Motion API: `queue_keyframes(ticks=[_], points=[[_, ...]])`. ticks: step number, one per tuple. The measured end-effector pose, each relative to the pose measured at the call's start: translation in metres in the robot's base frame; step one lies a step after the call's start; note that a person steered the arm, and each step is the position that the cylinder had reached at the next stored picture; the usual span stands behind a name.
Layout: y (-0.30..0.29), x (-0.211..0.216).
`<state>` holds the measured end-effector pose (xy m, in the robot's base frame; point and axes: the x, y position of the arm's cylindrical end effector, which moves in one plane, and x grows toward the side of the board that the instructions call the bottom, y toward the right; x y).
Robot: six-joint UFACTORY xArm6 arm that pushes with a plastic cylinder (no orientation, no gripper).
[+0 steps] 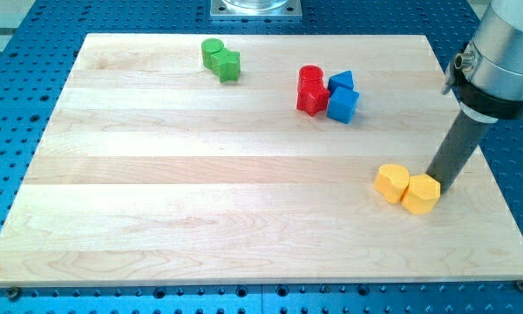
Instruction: Move the yellow blocks vertically below the green blocks
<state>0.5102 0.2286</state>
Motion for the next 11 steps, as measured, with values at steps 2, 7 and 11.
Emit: queue_keyframes(ticks=[2,7,11], points=[[0.035,0.028],[-0.111,-0.008],[-0.248,-0.032]])
